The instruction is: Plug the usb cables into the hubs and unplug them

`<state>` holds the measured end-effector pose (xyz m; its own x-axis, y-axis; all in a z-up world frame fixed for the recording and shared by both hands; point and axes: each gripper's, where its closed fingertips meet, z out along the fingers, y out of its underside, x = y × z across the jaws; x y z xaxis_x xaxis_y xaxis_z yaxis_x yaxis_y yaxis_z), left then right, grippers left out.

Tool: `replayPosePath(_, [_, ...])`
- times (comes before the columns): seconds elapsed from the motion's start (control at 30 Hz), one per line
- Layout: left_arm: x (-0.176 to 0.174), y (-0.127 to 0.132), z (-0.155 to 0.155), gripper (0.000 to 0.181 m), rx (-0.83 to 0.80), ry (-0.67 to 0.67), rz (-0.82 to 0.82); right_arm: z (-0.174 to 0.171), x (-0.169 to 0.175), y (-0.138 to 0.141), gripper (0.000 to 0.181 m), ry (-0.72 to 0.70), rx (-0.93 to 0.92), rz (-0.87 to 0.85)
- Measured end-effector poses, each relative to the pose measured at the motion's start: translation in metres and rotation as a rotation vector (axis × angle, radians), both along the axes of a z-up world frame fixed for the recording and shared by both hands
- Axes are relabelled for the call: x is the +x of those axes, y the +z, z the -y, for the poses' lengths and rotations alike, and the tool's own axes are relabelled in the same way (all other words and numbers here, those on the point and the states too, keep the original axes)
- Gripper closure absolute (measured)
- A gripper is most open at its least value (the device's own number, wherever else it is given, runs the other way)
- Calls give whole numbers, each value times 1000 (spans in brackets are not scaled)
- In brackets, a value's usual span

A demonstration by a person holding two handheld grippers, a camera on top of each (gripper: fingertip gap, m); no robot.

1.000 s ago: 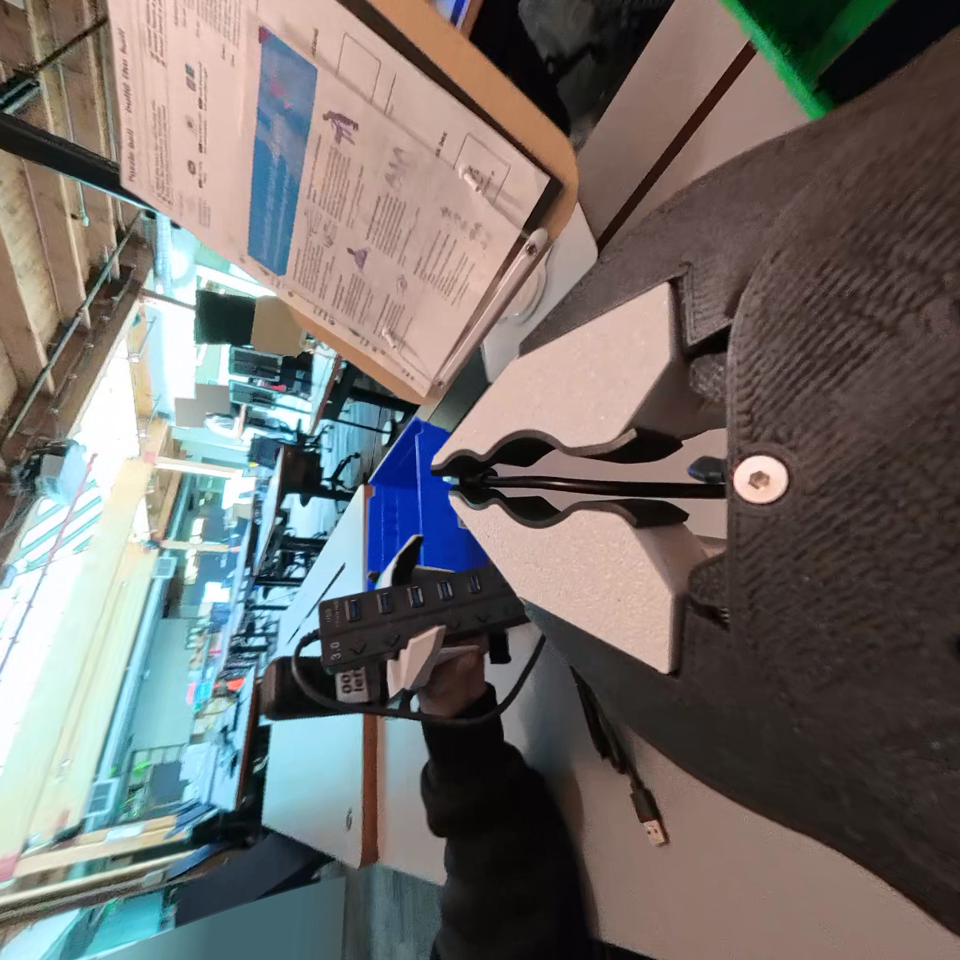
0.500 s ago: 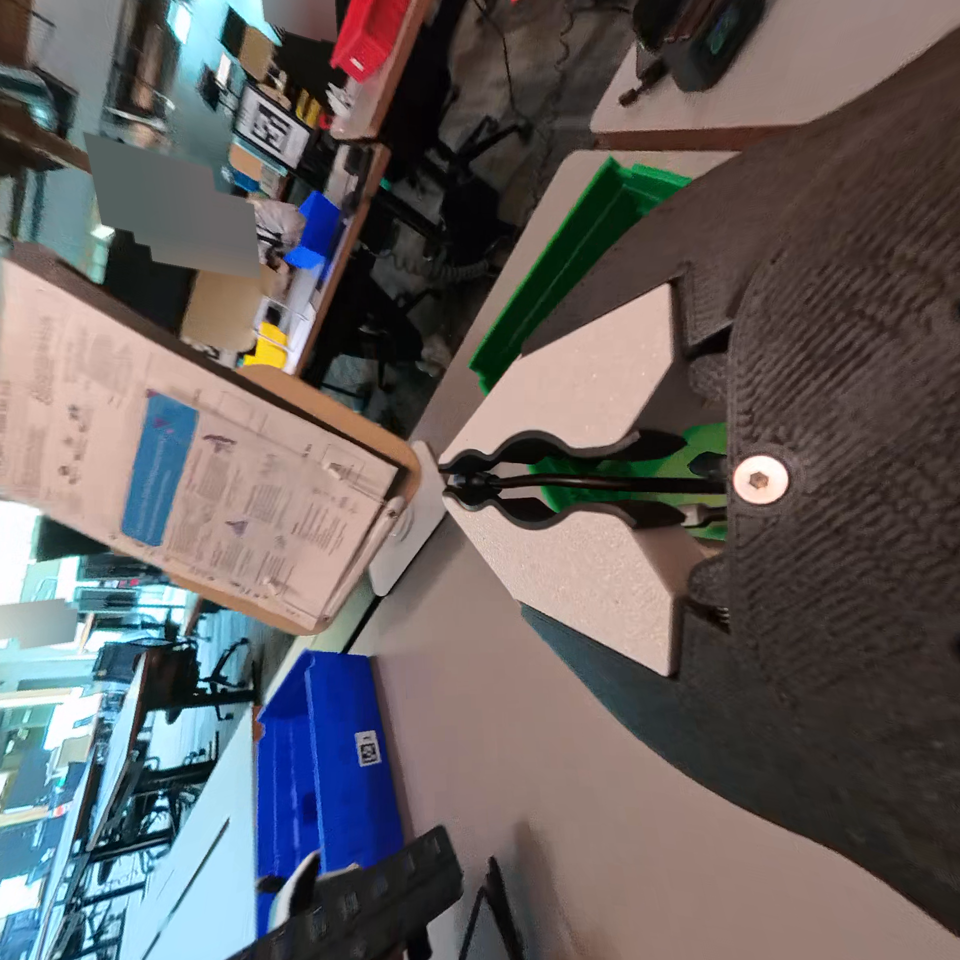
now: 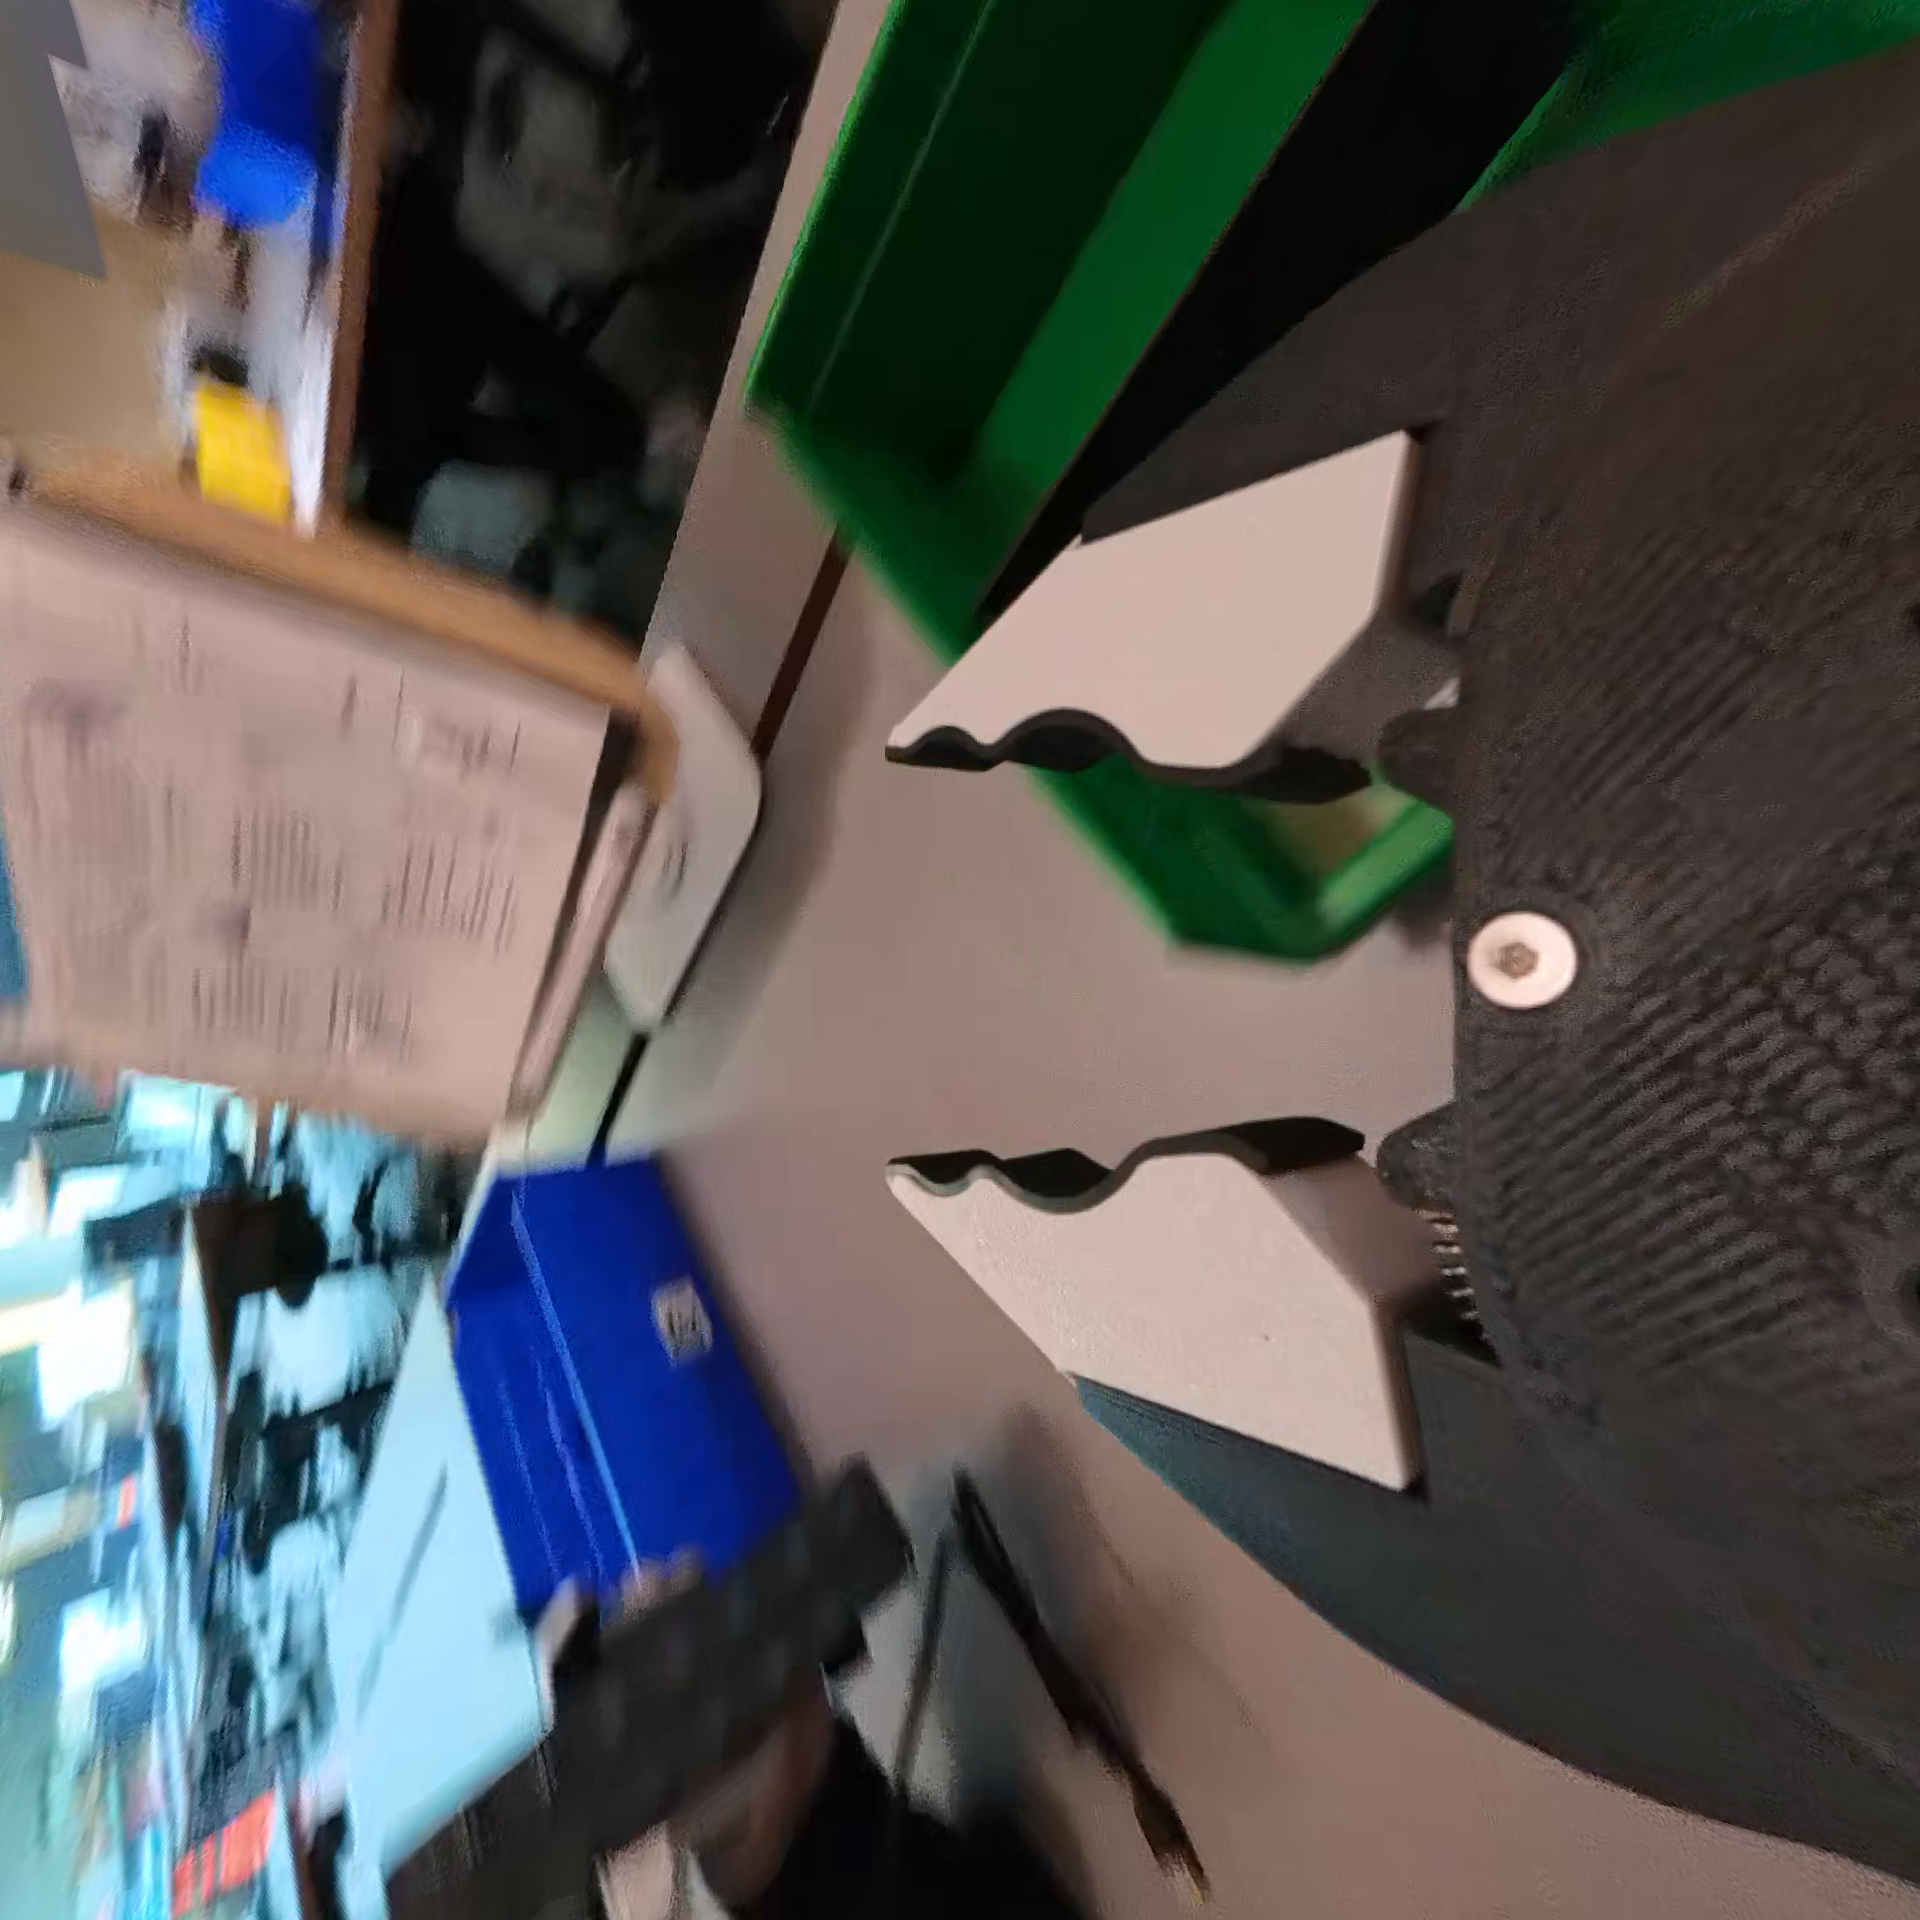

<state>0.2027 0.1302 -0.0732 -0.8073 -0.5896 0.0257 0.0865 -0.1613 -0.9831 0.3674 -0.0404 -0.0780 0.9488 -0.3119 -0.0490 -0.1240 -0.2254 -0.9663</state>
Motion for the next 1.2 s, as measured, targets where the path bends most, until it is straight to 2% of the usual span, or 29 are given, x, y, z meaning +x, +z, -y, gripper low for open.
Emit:
replayPosePath(0.1, [-7, 5, 9, 119, -22, -60, 6, -64, -75, -31, 105, 219, -89, 37])
replayPosePath(0.23, [-14, 5, 19, 119, -11, -102, 8, -143, -156, -59, 97, 449, -47, 27])
replayPosePath(0.33, [-17, 5, 23, 119, 2, -119, 11, -179, -187, -71, 92, 545, -50, 67])
replayPosePath(0.4, [-18, 3, 24, 119, 17, -128, 6, -192, -197, -73, 102, 576, -56, 98])
replayPosePath(0.43, [-18, 2, 24, 119, 23, -129, 0, -195, -198, -73, 110, 580, -59, 117])
replayPosePath(0.47, [-17, 1, 24, 119, 26, -124, -6, -196, -202, -70, 126, 601, -47, 139])
replayPosePath(0.5, [-17, 2, 23, 119, 24, -123, -9, -196, -204, -69, 130, 617, -47, 159])
replayPosePath(0.7, [-20, 2, 24, 118, 57, -110, 22, -192, -200, -65, 130, 593, -48, 213])
replayPosePath(0.73, [-18, 3, 22, 108, 49, -90, 19, -189, -195, -62, 130, 568, -45, 233])
replayPosePath(0.8, [-11, 1, 20, 77, 35, -65, -24, -182, -179, -53, 131, 499, -42, 289])
replayPosePath(0.87, [-3, -3, 16, 61, 24, -32, -67, -173, -169, -34, 131, 454, 3, 323])
replayPosePath(1.03, [0, 7, 1, 71, -43, 32, -6, -136, -126, 24, 132, 255, 40, 491])
replayPosePath(1.2, [14, 0, -18, 75, -66, 128, -50, -108, -105, 67, 132, 188, -150, 729])
